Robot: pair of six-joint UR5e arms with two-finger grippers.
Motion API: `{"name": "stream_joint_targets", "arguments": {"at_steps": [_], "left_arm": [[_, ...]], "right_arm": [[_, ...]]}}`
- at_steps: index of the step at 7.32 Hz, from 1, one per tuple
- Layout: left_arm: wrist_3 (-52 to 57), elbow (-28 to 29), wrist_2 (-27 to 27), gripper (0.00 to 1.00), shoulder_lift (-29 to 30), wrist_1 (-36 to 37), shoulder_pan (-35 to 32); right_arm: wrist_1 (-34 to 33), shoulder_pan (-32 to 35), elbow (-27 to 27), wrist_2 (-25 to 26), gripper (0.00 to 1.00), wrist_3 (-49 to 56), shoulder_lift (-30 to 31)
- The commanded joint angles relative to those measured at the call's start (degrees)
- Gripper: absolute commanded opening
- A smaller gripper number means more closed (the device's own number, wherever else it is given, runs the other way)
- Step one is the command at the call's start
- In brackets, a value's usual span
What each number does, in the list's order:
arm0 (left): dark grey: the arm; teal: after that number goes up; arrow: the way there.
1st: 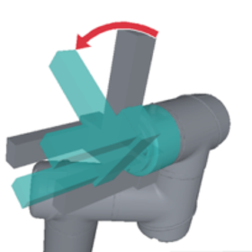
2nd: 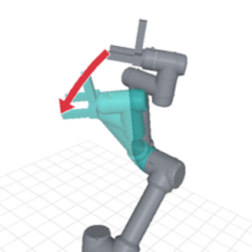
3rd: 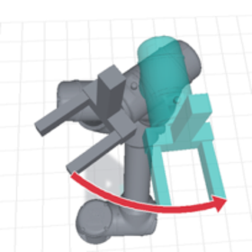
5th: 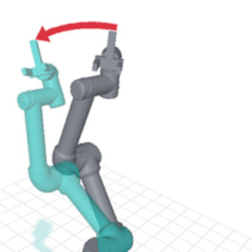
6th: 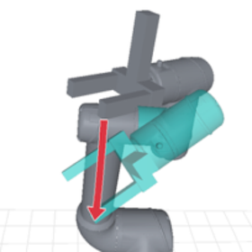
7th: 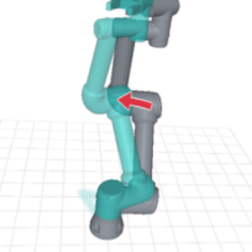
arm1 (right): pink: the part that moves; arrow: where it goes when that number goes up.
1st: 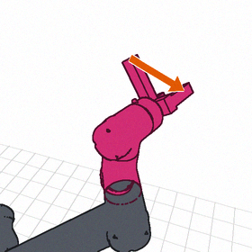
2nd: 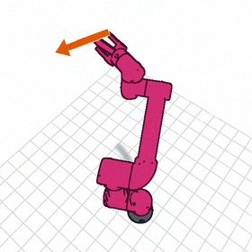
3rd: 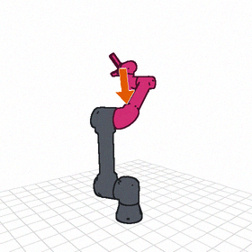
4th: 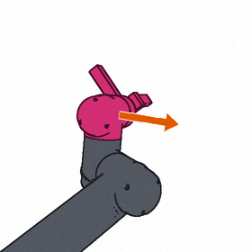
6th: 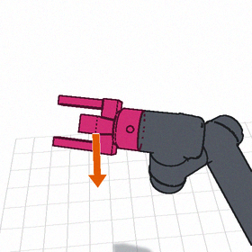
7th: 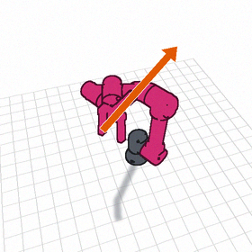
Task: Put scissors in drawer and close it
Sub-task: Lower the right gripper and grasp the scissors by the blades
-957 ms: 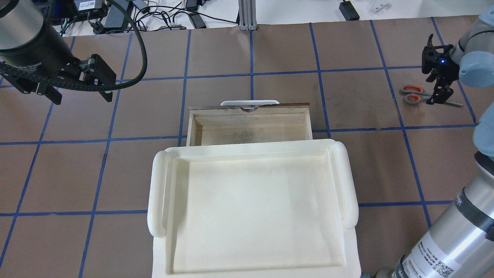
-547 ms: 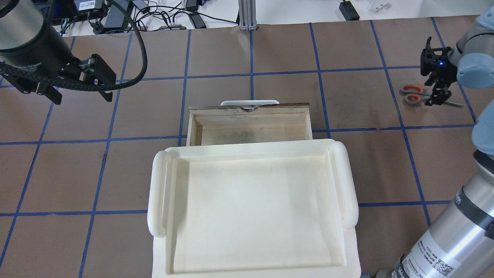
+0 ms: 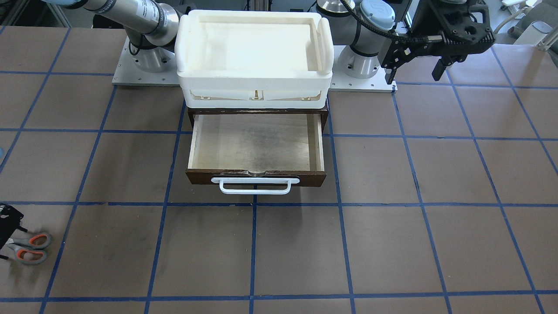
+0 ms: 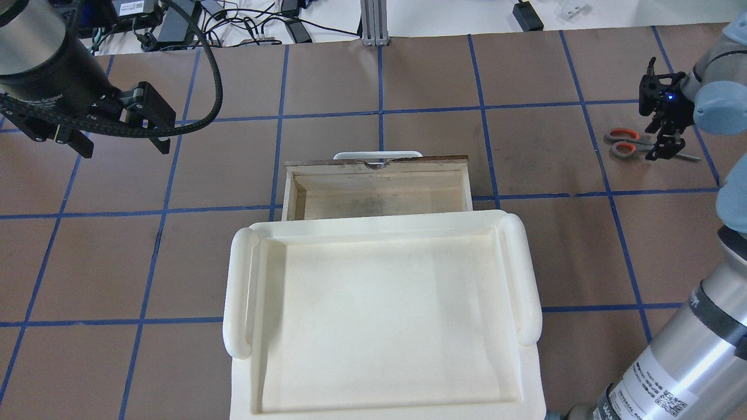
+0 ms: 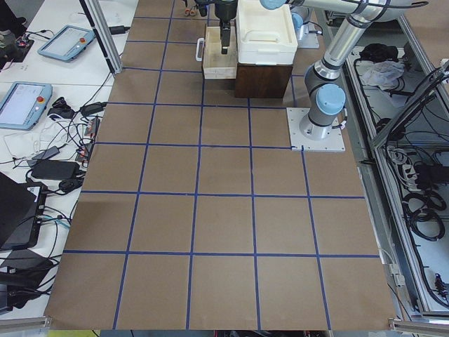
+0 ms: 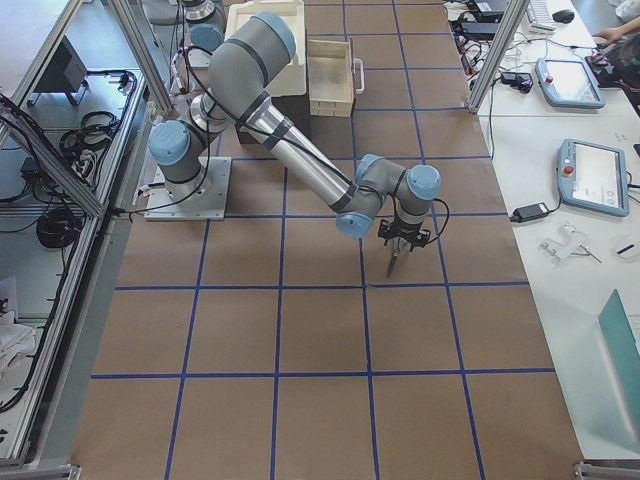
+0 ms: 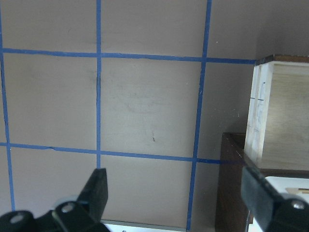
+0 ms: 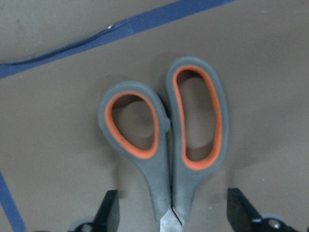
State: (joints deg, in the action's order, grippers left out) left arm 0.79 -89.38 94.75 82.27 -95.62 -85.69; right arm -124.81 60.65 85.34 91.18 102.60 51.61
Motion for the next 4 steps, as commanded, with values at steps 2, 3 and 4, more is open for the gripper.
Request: {"name": "stream_joint_targets", "arguments": {"at_steps": [2,3,4], "left_arm": [[0.0,0.0,0.0,1.0,0.0,0.0,0.0],[0.0,0.0,0.0,1.0,0.0,0.0,0.0],[0.0,0.0,0.0,1.0,0.0,0.0,0.0]], "right_arm": [[0.09,-0.09,-0.09,2.95,0.0,-0.47,0.16],[0.18,-0.09,-0.09,3.04,0.0,-0.65,0.25],[0.35,-0.09,-0.09,2.87,0.0,-0.73,0.6]]}}
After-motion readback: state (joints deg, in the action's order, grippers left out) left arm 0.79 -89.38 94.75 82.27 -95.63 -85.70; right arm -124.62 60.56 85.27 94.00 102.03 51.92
